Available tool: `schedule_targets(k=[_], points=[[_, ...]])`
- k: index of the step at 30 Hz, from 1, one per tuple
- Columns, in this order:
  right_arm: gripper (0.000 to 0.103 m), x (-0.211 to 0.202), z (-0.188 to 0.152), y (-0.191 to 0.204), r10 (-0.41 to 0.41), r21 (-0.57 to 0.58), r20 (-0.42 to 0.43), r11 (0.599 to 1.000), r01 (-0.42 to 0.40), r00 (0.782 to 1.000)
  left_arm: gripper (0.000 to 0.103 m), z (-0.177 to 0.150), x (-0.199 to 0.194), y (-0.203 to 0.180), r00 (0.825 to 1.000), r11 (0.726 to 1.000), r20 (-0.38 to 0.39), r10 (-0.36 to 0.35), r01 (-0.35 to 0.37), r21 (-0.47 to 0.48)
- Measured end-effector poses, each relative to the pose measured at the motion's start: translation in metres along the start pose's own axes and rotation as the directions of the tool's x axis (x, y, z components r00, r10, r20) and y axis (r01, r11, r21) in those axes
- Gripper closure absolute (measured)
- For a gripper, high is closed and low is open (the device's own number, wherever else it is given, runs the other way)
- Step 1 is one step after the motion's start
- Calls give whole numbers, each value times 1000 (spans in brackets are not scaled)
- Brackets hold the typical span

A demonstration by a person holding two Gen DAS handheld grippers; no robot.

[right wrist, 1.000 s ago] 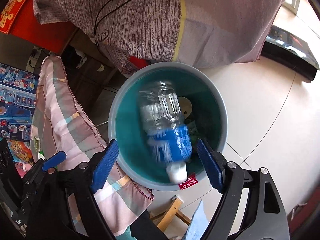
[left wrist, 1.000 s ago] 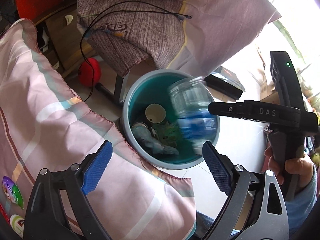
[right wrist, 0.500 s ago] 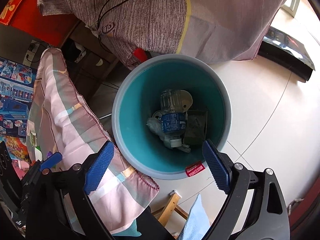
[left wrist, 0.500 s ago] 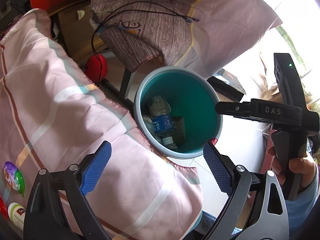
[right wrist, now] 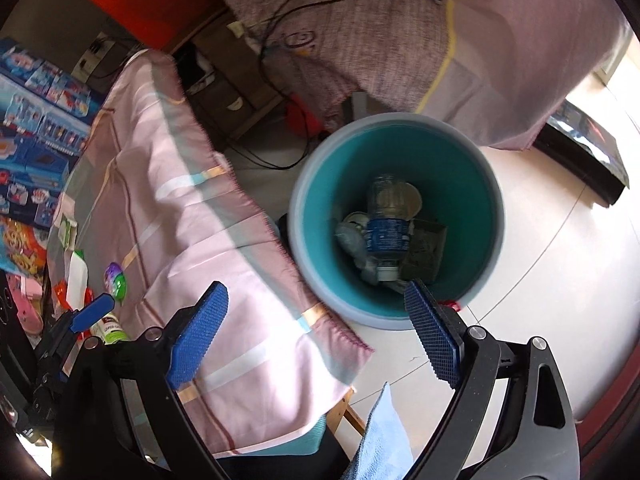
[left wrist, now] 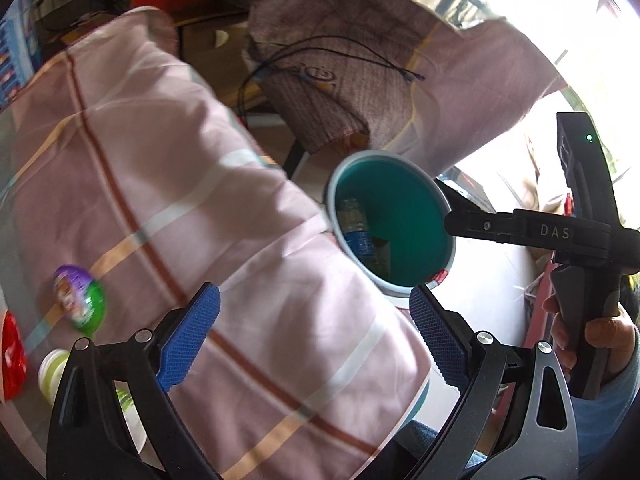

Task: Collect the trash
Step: 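Move both grippers back over the table toward the tissue and red bags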

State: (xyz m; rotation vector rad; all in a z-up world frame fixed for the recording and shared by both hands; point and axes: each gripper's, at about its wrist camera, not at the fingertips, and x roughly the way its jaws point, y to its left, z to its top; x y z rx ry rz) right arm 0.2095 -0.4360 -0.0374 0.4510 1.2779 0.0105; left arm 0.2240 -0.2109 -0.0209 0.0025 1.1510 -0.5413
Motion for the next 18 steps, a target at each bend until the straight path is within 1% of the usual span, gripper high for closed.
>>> schedule_targets(k=[6, 11, 15, 18], points=[[17, 1, -10, 56, -2, -92, -9, 996, 1, 1000, 7, -20, -31, 43, 999, 997, 45, 20, -17, -71], [17, 6, -19, 104, -14, -174, -20, 985, 10, 1000, 6, -45, -61, 89, 995, 989, 88, 48, -35, -145], [17, 14, -28, 153, -23, -255, -34, 967, 13, 999, 6, -65, -80, 126, 991, 977, 113, 68, -43, -207], [15, 23, -37, 194, -31, -318, -49, 948, 14, 998, 6, -84, -97, 158, 988, 966, 128, 91, -57, -253]])
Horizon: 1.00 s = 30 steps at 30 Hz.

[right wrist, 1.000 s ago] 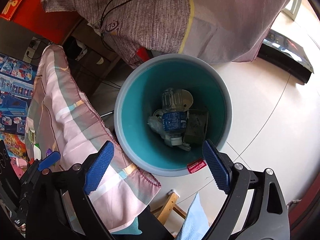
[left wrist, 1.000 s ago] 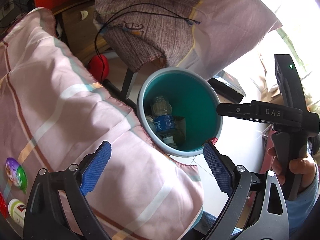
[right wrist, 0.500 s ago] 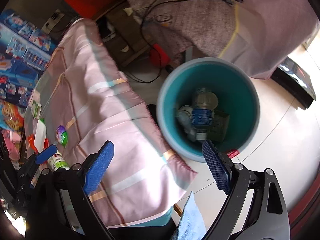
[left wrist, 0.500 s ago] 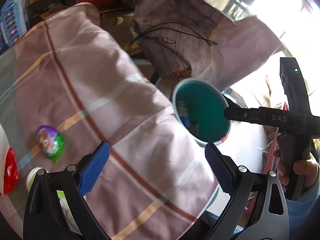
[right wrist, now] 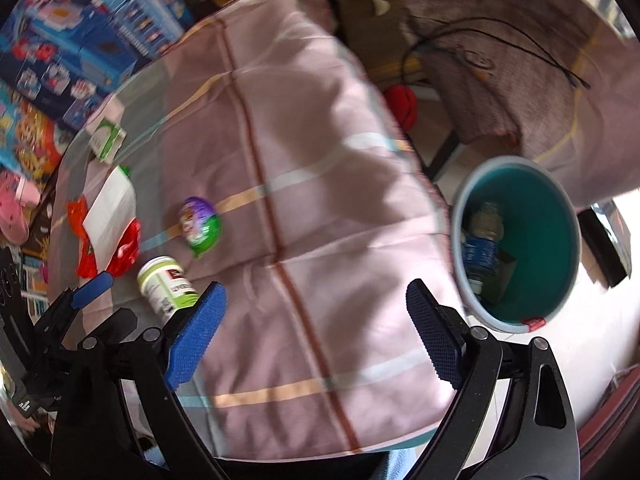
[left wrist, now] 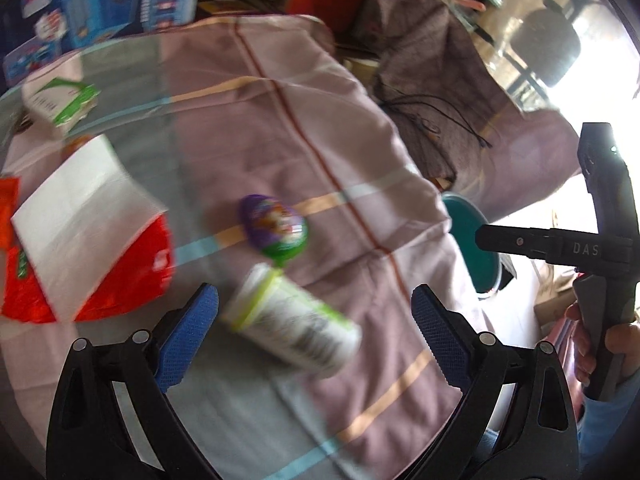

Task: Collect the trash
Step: 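Move both grippers back over the table toward the tissue and red bags, then grasp the white tissue with the right gripper while the left grasps the red snack bag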

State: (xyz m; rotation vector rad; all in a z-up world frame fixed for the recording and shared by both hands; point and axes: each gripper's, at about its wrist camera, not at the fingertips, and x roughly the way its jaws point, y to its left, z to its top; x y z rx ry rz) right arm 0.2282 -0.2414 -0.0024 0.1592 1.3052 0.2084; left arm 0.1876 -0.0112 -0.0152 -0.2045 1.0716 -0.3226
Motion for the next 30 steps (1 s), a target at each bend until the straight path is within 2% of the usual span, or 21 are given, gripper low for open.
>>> schedule_targets(k=[3, 8, 12, 16, 21, 30], points=[[15, 9, 4, 42, 1, -69, -15, 998, -2, 1000, 6, -9, -16, 38, 1000, 998, 21, 23, -22, -54], [15, 29, 10, 112, 14, -180, -42, 983, -21, 999, 6, -30, -43, 108, 994, 985, 45, 102, -95, -141], [15, 48, 17, 170, 41, -263, -60, 963, -56, 997, 6, -43, -61, 163, 981, 966, 57, 183, -169, -196], [15, 69, 21, 218, 80, -326, -80, 940, -102, 994, 6, -50, -70, 205, 970, 947, 64, 233, -212, -243], [15, 104, 24, 265, 77, -380, -111, 918, -114, 991, 6, -51, -70, 235, 963, 934, 64, 263, -237, -268], [15, 151, 32, 297, 31, -403, -124, 912, -79, 992, 6, -47, -49, 253, 964, 942, 52, 262, -244, -228]])
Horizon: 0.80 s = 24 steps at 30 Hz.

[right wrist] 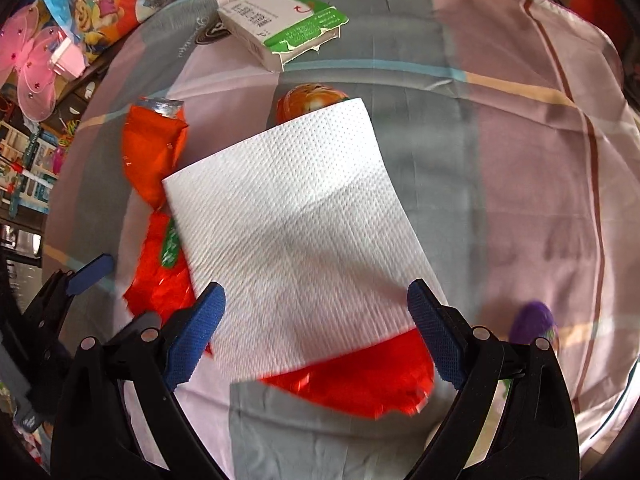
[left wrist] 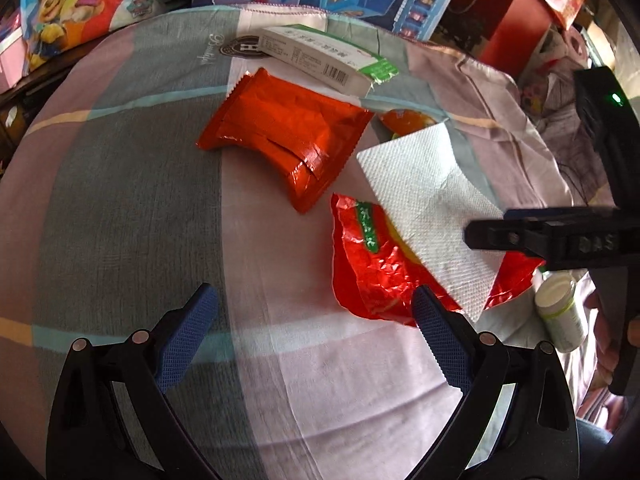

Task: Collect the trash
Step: 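Grasp the white tissue with the right gripper while the left grasps the red snack bag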

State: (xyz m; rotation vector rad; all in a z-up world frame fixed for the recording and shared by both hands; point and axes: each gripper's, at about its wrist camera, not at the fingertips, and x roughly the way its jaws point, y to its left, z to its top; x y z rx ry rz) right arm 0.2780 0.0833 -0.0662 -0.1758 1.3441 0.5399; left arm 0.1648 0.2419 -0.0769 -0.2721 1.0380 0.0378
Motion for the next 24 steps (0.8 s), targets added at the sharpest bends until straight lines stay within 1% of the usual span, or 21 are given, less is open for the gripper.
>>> schedule_targets(k=[5, 7, 10, 12, 13, 14, 15, 16, 17, 18, 20, 22, 23, 24], points=[[14, 16, 12, 7, -45, -32, 21, 998, 46, 999, 4, -1, 4, 0, 1000, 999, 15, 26, -26, 33], [10, 21, 13, 10, -61, -53, 37, 997, 63, 997, 4, -2, 5, 2, 999, 999, 18, 31, -32, 35], [11, 23, 6, 15, -93, -97, 74, 990, 100, 993, 4, -1, 6, 4, 999, 999, 18, 29, -29, 38], [18, 21, -1, 19, -99, -126, 98, 986, 112, 990, 4, -1, 6, 4, 999, 999, 20, 27, -28, 39], [32, 20, -2, 22, -97, -136, 104, 985, 111, 990, 4, -2, 7, 4, 999, 999, 20, 32, -33, 41], [56, 15, -5, 25, -88, -153, 109, 983, 104, 990, 4, -1, 8, 3, 999, 998, 20, 37, -38, 42], [70, 13, -5, 28, -74, -166, 105, 982, 90, 992, 4, -2, 8, 1, 999, 998, 20, 47, -48, 43], [91, 11, -6, 30, -58, -171, 93, 983, 73, 994, 4, -2, 8, 0, 998, 998, 20, 52, -53, 44], [96, 9, -8, 29, -45, -169, 79, 984, 58, 996, 4, -2, 8, -1, 998, 997, 18, 55, -56, 46], [96, 7, -10, 28, -26, -162, 64, 986, 36, 998, 4, -2, 8, -2, 998, 997, 16, 56, -57, 48], [97, 0, -14, 24, 4, -143, 63, 990, 5, 998, 4, -3, 7, -5, 998, 996, 16, 64, -65, 58], [98, -13, -18, 13, 61, -100, 70, 994, -54, 996, 4, -3, 6, -7, 998, 996, 12, 59, -59, 65], [98, -18, -22, 8, 79, -82, 75, 994, -73, 994, 4, -3, 5, -8, 999, 997, 5, 35, -35, 65], [98, -25, -24, 2, 101, -57, 83, 994, -96, 991, 4, -3, 5, -9, 1000, 998, -9, -3, 3, 60]])
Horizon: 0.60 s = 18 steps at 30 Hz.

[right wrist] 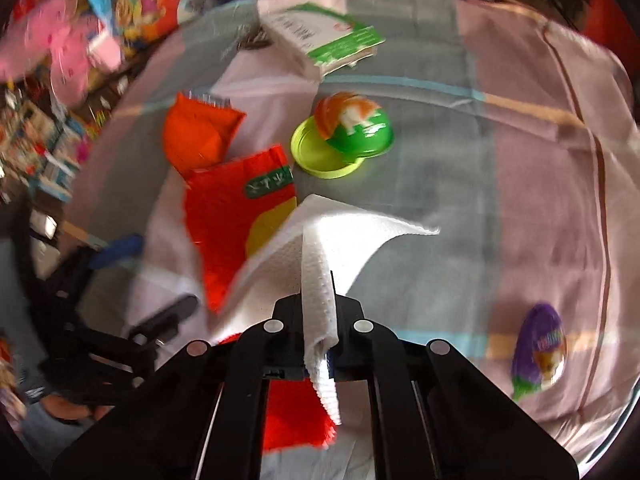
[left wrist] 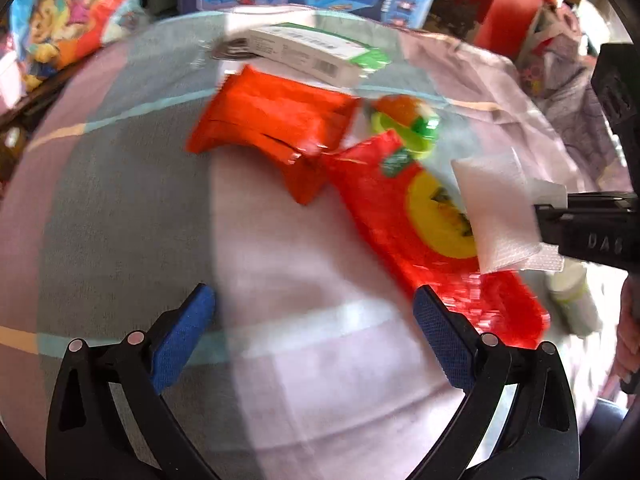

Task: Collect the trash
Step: 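Grasp the white tissue with the right gripper while the left grasps the red snack bag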

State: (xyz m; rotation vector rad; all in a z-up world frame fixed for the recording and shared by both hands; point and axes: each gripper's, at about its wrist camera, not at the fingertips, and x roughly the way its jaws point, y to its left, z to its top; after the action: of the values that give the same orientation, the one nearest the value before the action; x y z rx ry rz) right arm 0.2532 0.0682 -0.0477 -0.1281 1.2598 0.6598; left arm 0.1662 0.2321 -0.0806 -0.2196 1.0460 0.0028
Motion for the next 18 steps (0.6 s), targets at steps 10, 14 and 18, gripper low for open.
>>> schedule_targets(k=[10, 14, 18], points=[[98, -52, -22, -57, -36, 118, 58, 993, 29, 998, 4, -1, 11, -56, 988, 990, -91, -125, 119, -69], [97, -66, -31, -79, -28, 153, 78, 988, 16, 997, 4, 3, 21, -83, 992, 999, -128, -3, -4, -54], [97, -80, -43, -101, -24, 187, 103, 982, 4, 994, 4, 5, 32, -103, 985, 992, -129, 114, -119, -36]])
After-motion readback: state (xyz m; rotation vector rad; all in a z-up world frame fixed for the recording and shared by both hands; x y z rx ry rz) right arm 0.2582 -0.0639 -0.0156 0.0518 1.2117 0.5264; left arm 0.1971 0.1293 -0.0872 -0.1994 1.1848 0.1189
